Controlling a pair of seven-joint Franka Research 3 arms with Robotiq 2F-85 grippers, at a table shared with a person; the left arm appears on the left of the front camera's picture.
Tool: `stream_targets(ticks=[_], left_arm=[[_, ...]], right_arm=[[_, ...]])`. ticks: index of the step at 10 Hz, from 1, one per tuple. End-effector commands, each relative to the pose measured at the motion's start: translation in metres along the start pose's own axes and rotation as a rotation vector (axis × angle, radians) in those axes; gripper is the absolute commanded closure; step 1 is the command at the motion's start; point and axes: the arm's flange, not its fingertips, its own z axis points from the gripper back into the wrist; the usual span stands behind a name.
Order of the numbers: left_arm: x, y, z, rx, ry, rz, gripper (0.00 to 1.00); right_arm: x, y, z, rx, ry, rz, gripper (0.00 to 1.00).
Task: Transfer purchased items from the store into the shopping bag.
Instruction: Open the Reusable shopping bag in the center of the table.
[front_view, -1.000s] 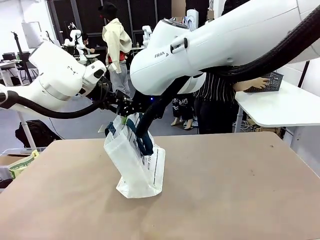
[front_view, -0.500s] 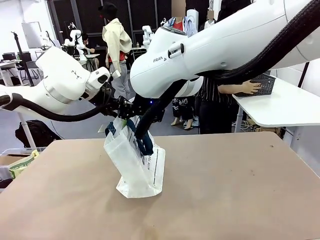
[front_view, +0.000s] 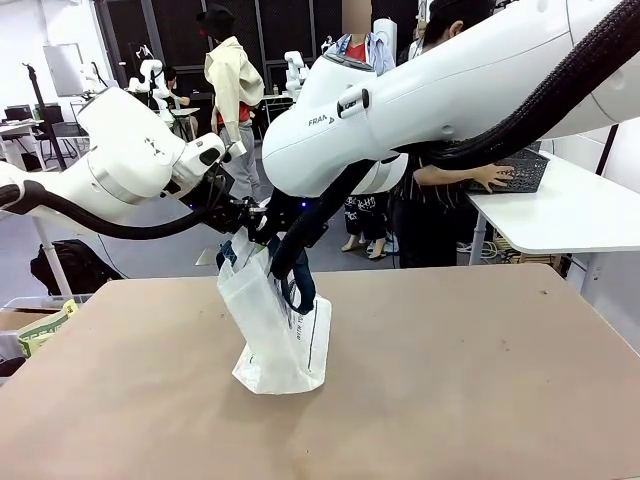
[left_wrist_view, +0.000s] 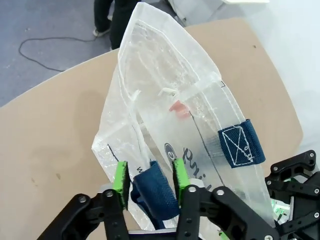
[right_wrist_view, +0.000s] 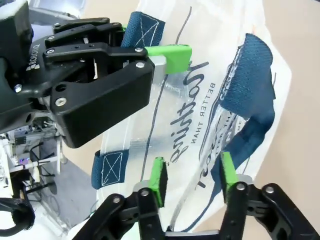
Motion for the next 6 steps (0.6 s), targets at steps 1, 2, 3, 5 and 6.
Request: stream_targets(ticks=[1, 2, 3, 5, 6], left_arm=[[0.0037, 0.0006, 0.0030, 0.006, 0.024, 0.007, 1.00], [0.0036, 0.0010, 0.0029, 0.013, 0.027, 0.009, 1.00], [0.0028, 0.0013, 0.0034, 0.015, 0.029, 0.011, 1.00], [0.0002, 0.0017, 0.0044, 0.028, 0.032, 0.016, 1.00], [-0.0027, 0.0030, 0.0079, 0.034, 0.027, 0.021, 1.00]], right_arm=[[0.0007, 0.0036, 0.0025, -0.036, 0.004, -0.018, 1.00], [0.0005, 0.0032, 0.0036, -0.052, -0.001, -0.016, 1.00], [-0.0006, 0.0037, 0.0043, -0.059, -0.005, -0.017, 1.00], [-0.0030, 0.0027, 0.0079, -0.087, -0.002, -0.017, 1.00], [-0.0048, 0.0015, 0.0103, -0.113, -0.004, -0.019, 1.00]])
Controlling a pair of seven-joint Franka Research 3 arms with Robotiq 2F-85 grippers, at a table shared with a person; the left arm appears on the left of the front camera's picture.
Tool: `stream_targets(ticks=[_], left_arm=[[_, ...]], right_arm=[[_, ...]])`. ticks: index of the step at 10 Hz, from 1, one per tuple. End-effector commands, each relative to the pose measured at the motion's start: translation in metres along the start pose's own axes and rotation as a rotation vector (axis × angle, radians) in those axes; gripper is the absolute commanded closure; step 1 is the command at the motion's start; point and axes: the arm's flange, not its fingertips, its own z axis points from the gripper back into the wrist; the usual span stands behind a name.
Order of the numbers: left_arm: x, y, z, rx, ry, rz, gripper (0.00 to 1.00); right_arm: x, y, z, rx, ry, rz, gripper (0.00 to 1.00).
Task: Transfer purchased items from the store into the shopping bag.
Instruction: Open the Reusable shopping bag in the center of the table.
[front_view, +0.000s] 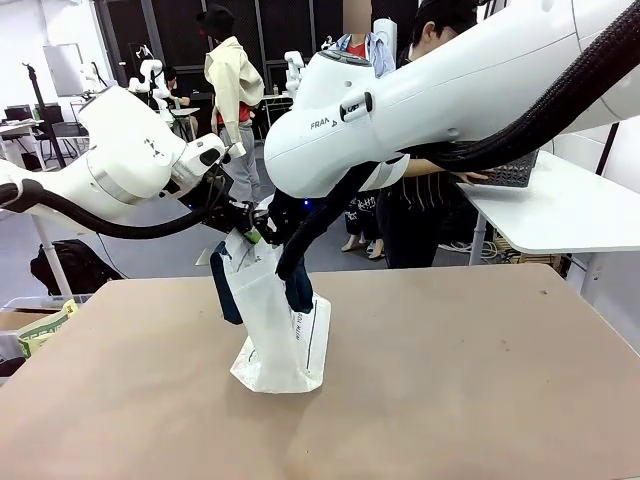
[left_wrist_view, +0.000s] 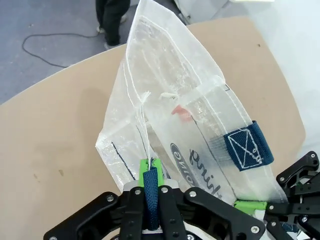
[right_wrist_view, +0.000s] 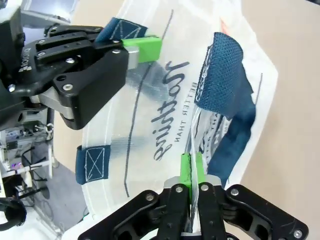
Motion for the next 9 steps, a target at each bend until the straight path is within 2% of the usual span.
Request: stream_targets(ticks=[1, 5, 9], left_arm=[[-0.006, 0.003, 0.012, 0.018, 0.004, 0.017, 1.00], [-0.024, 0.022, 0.045, 0.088, -0.076, 0.065, 1.00], [-0.075, 0.051, 0.079, 0.136, -0.154, 0.163, 1.00]], right_arm=[[-0.006, 0.002, 0.007, -0.078, -0.004, -0.024, 1.00], [-0.010, -0.014, 0.019, -0.182, -0.029, -0.066, 1.00], [-0.008, -0.018, 0.018, -0.193, -0.020, -0.069, 1.00]])
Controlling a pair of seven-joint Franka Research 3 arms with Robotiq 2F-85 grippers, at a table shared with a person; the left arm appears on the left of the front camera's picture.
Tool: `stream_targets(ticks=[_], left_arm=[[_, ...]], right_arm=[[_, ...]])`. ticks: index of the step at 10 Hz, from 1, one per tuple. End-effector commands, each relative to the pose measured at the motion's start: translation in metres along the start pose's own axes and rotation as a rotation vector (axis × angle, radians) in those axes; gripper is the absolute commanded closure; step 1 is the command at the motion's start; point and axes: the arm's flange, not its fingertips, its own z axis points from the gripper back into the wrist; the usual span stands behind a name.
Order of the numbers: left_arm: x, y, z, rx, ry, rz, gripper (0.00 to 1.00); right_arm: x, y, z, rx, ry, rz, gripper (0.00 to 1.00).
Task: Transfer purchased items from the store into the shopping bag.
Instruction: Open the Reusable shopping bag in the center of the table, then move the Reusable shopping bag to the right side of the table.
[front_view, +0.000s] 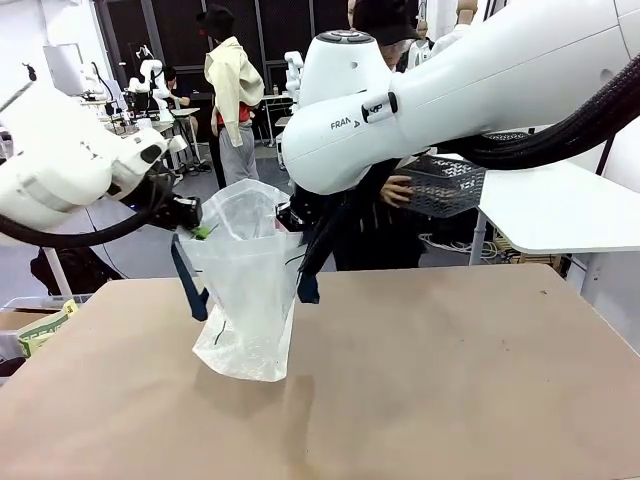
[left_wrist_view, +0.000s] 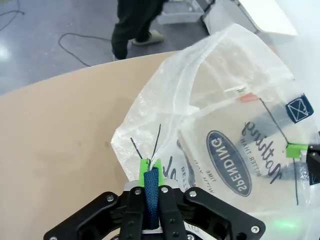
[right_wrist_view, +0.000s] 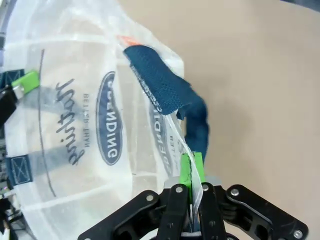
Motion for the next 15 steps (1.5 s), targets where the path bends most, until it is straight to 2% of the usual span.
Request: stream_targets(ticks=[1, 2, 6, 8, 9, 10, 15], left_arm=[[-0.024, 0.006, 0.007, 0.007, -0.037, 0.033, 1.00], [-0.027, 0.000, 0.004, -0.053, -0.026, -0.008, 1.00], [-0.014, -0.009, -0.016, -0.033, 0.044, -0.065, 1.00], [-0.018, -0.003, -0.011, 0.000, 0.026, -0.039, 1.00], [-0.018, 0.001, -0.010, -0.005, 0.022, -0.043, 1.00], [-0.022, -0.010, -0.018, -0.020, 0.040, -0.046, 1.00], [-0.022, -0.010, -0.018, -0.020, 0.040, -0.046, 1.00]], right_arm=[[-0.004, 0.006, -0.006, -0.050, 0.007, 0.002, 1.00], [-0.004, 0.011, -0.008, -0.069, 0.009, 0.018, 1.00], [-0.003, 0.038, -0.035, -0.082, 0.044, 0.108, 1.00], [-0.007, 0.044, -0.043, -0.049, 0.053, 0.129, 1.00], [-0.010, 0.034, -0.034, -0.048, 0.046, 0.116, 1.00], [-0.010, 0.034, -0.034, -0.048, 0.046, 0.116, 1.00], [-0.010, 0.034, -0.034, -0.048, 0.046, 0.116, 1.00]])
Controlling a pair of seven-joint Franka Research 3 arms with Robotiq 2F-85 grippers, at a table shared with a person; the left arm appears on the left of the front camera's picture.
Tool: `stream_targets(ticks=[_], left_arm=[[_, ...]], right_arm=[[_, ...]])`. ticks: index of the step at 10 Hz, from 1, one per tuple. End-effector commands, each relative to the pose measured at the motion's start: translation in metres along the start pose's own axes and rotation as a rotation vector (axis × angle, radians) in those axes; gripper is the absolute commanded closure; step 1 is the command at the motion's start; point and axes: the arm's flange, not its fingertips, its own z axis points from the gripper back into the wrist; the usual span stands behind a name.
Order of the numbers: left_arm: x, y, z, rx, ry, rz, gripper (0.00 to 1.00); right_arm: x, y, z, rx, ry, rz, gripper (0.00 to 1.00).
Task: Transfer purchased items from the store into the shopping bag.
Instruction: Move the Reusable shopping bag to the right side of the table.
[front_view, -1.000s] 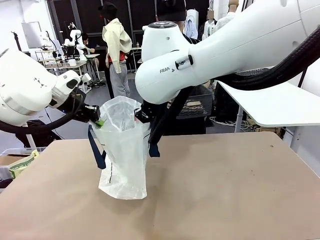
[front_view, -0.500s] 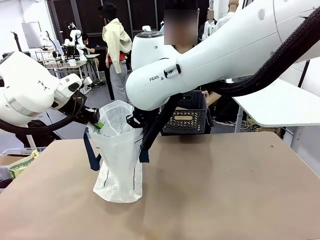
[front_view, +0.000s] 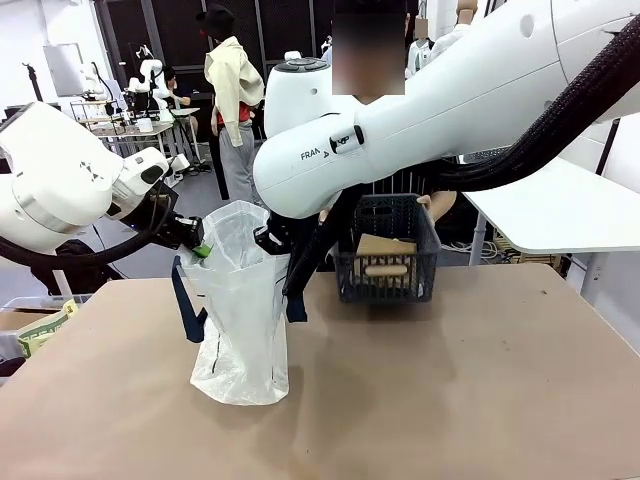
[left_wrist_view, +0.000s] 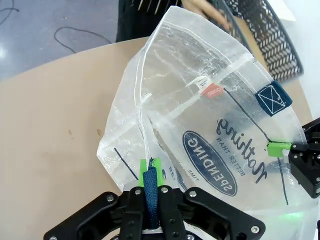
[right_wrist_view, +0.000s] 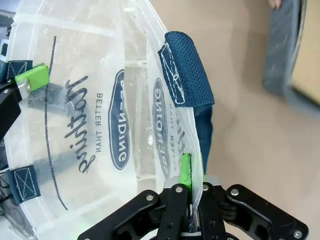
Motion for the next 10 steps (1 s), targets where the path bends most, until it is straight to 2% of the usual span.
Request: stream_targets(ticks=[1, 6, 8, 10], left_arm=[[0.000, 0.001, 0.000, 0.000, 0.000, 0.003, 1.00], [0.000, 0.000, 0.000, 0.000, 0.000, 0.000, 1.00], [-0.007, 0.015, 0.017, 0.057, -0.032, 0.019, 1.00], [-0.021, 0.022, 0.028, 0.116, 0.012, 0.039, 1.00]], right_arm=[[-0.004, -0.003, 0.001, -0.006, 0.002, 0.000, 1.00], [0.000, 0.000, 0.000, 0.000, 0.000, 0.000, 1.00], [0.005, -0.002, -0.001, -0.008, 0.021, 0.029, 1.00], [0.003, 0.002, -0.003, -0.043, 0.038, 0.048, 1.00]])
